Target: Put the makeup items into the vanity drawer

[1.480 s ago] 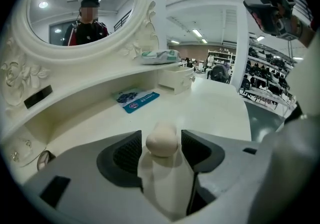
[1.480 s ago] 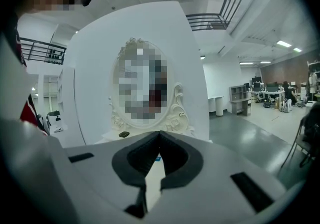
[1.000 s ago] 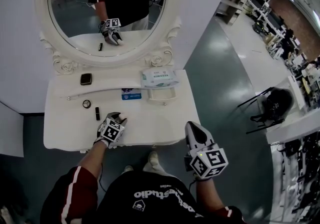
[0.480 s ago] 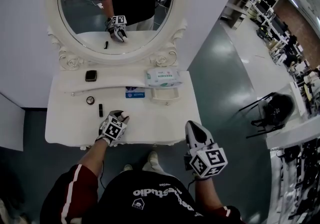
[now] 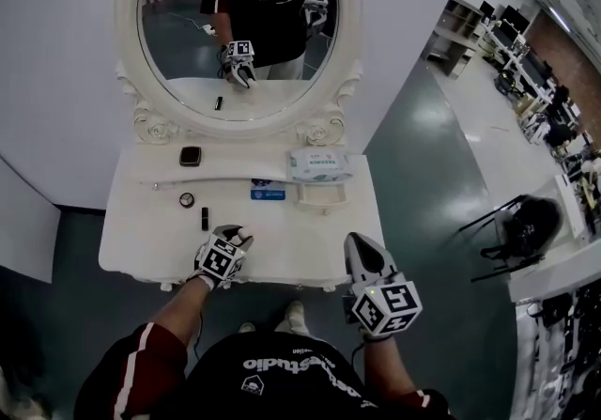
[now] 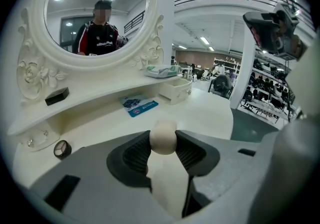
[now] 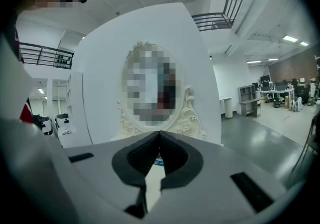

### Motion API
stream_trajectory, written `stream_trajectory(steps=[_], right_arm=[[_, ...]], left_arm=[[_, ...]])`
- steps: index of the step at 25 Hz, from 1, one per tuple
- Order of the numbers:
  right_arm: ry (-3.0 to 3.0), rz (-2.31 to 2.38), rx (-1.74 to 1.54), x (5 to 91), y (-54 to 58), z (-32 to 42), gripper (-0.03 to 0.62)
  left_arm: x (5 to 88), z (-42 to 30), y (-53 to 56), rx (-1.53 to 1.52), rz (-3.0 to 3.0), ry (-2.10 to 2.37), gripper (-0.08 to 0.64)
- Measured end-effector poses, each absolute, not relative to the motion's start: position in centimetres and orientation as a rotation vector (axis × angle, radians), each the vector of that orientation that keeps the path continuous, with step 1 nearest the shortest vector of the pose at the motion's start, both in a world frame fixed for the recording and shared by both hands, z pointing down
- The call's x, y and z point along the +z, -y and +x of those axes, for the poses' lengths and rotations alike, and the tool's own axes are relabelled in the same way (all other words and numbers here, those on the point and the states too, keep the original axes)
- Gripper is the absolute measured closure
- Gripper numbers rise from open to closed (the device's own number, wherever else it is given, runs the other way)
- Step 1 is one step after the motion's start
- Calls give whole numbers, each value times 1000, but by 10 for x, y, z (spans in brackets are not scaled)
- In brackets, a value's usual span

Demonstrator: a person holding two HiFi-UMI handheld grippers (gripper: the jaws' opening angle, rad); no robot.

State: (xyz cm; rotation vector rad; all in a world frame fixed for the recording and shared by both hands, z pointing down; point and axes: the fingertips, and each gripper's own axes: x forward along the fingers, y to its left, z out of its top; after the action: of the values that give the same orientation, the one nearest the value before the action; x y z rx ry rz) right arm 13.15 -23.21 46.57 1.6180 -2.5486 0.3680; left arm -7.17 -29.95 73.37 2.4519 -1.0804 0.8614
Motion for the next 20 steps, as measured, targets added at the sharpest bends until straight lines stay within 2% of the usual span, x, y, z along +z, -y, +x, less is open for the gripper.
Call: stream_trajectory(steps=[4, 20], right_arm=[[2578, 1602, 357, 460, 233, 124, 589], [2600, 1579, 343, 454, 246, 136, 589]], left_arm=[[707, -77, 288, 826, 2465, 1085, 408], [557, -85, 280, 221, 2520, 1210, 408]])
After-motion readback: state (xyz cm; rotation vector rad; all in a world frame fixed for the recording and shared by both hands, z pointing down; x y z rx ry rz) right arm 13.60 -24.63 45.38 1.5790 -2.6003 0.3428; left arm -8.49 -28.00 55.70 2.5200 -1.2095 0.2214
